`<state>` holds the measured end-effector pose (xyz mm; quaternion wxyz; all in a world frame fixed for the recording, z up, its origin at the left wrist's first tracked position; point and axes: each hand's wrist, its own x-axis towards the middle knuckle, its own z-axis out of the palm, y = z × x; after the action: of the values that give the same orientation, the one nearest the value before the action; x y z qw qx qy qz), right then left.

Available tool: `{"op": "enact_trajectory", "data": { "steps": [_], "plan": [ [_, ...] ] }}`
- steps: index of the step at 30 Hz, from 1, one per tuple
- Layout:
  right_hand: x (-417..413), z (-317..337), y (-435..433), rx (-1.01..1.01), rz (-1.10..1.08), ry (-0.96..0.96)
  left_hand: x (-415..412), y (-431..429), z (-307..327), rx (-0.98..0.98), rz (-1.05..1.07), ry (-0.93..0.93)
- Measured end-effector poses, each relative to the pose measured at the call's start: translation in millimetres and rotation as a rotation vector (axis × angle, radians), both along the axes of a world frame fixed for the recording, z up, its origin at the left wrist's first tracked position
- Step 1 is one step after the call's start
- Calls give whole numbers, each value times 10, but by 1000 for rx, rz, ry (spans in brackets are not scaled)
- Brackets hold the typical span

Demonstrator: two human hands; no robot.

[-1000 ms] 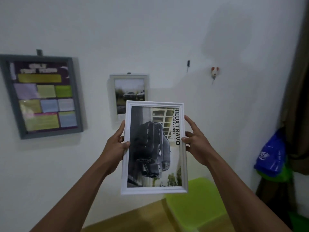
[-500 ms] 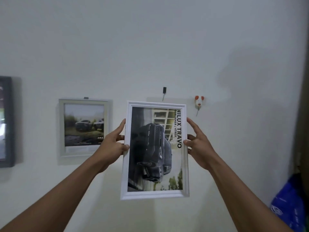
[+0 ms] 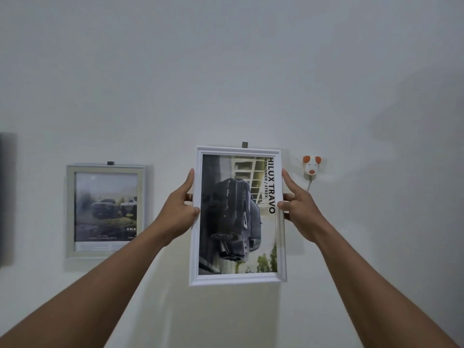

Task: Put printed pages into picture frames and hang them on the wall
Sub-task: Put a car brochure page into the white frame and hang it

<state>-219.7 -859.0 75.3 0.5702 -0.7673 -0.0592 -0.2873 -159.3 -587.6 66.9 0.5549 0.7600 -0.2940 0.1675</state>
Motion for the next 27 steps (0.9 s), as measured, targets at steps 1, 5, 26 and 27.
{"op": "enact_trajectory", "data": {
  "steps": [1, 5, 26, 27],
  "plan": [
    [55, 22, -31, -12, -8, -5, 27, -38, 22, -5, 9, -16],
    [209, 37, -113, -40, -20, -25, 129, -137, 56, -7, 37, -31],
    [371, -209, -202, -121, -91, -133, 267, -365, -160, 69, 265, -153],
    [381, -215, -200, -122, -98, -135, 274, -370, -158, 67, 284, -161]
  ]
}}
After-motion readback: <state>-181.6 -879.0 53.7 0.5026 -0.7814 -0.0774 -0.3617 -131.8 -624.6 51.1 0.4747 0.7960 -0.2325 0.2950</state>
